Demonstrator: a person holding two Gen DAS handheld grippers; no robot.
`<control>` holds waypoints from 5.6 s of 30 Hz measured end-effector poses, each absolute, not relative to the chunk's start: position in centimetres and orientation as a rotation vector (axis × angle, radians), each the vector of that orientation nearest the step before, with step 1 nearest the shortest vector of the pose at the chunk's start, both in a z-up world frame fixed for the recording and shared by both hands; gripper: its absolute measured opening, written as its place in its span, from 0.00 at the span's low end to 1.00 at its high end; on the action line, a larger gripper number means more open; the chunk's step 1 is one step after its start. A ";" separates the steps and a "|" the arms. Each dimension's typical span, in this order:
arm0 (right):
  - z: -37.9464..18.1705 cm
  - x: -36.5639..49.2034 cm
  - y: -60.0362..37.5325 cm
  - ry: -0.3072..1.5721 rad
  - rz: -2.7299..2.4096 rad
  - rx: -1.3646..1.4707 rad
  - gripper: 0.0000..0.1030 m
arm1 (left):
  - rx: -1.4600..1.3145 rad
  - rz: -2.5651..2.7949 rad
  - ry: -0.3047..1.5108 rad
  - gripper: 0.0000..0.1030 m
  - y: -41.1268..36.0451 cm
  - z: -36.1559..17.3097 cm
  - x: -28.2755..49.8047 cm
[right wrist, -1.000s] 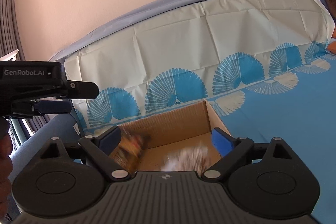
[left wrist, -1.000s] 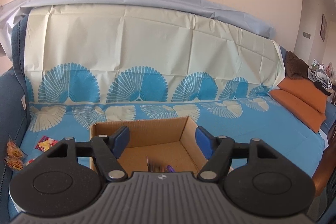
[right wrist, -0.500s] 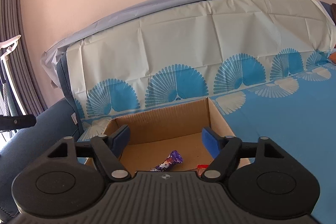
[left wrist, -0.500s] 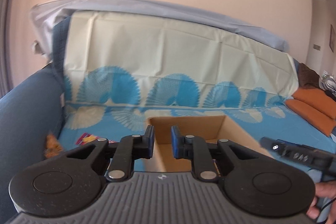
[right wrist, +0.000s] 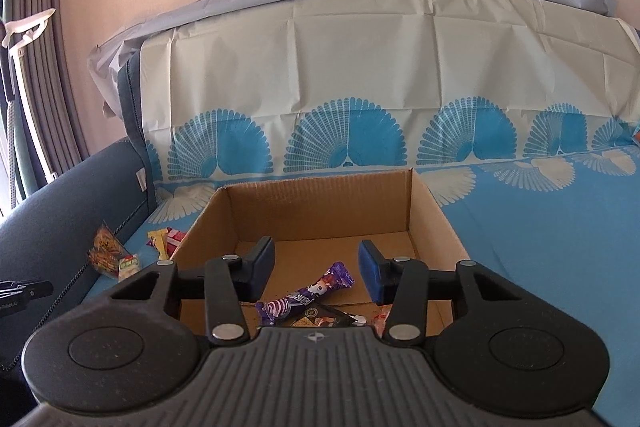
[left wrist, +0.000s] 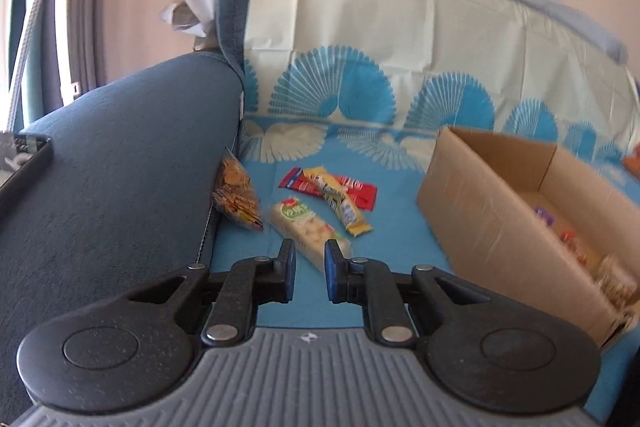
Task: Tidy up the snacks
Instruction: 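Move both tools back from the box to the snack pile, then position left tool at the clear cracker bag while right tool reaches the white-green bar, then close left tool on the clear cracker bag while right tool closes on the white-green bar, then lift the cracker bag with left tool while right tool lifts the white-green bar toward the box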
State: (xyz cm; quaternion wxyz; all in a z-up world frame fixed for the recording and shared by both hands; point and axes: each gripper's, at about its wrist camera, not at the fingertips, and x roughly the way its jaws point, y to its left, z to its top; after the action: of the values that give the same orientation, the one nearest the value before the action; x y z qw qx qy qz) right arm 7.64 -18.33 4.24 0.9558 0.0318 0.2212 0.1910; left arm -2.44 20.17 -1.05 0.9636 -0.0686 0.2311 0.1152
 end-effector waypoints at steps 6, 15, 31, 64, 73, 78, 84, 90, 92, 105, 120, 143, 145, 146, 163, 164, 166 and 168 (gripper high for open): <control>5.3 6.4 -15.0 0.459 0.417 0.091 0.45 | -0.237 0.237 0.426 0.16 21.8 -0.9 -3.8; 6.6 4.6 -0.1 0.451 0.671 0.056 0.45 | -0.313 0.358 0.393 0.16 23.1 -0.7 -4.2; -8.8 15.1 16.3 0.768 0.573 -0.126 0.73 | -0.315 0.415 0.490 0.37 26.5 4.4 -0.2; -9.1 2.3 5.3 0.771 0.590 -0.142 0.37 | 0.102 0.522 0.763 0.19 23.0 -2.4 13.4; -8.5 -1.9 2.7 0.755 0.600 -0.188 0.37 | -0.144 0.186 0.800 0.19 20.9 -0.8 0.5; -8.9 -3.9 1.2 0.775 0.594 -0.177 0.37 | -0.407 0.189 0.887 0.19 22.8 -3.6 -2.4; -9.1 -4.0 0.3 0.778 0.619 -0.162 0.40 | -0.448 0.114 0.969 0.27 22.8 -4.6 -1.5; -9.0 -4.2 -0.2 0.736 0.665 -0.162 0.45 | -0.383 0.131 1.010 0.46 21.9 -5.5 0.0; -8.8 -4.0 -0.4 0.729 0.672 -0.150 0.48 | -0.339 0.137 1.027 0.49 21.2 -5.6 0.4; -9.3 -3.3 -0.8 0.735 0.687 -0.106 0.55 | -0.289 0.125 1.086 0.52 21.1 -6.8 0.7; -9.3 -3.3 -1.0 0.724 0.684 -0.105 0.37 | -0.277 0.119 1.103 0.54 20.8 -7.2 1.2; -8.9 -3.8 -1.0 0.679 0.663 -0.107 0.36 | -0.259 0.106 1.056 0.45 20.6 -6.9 1.0; -8.8 -3.8 -1.2 0.672 0.664 -0.109 0.36 | -0.257 0.109 1.050 0.44 20.6 -6.8 0.8; -8.8 -3.8 -1.2 0.669 0.664 -0.110 0.36 | -0.256 0.110 1.048 0.44 20.6 -6.7 0.8; -9.5 -4.4 -0.5 0.710 0.667 -0.179 0.41 | -0.260 0.103 1.025 0.44 20.7 -5.9 -0.3; -9.5 -4.4 -0.4 0.709 0.666 -0.181 0.42 | -0.260 0.103 1.025 0.44 20.7 -5.9 -0.3; -9.7 -4.4 -0.3 0.712 0.665 -0.186 0.42 | -0.258 0.102 1.026 0.44 20.6 -5.9 -0.4; -9.6 -4.4 -0.2 0.701 0.664 -0.195 0.36 | -0.259 0.105 1.024 0.44 20.6 -5.9 -0.2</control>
State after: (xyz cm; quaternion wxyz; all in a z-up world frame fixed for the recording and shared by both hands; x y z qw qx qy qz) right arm -4.40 -0.23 -9.62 0.8811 -0.0935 0.3366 0.3188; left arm -0.25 20.64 -5.92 0.8625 -0.1235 0.4883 0.0498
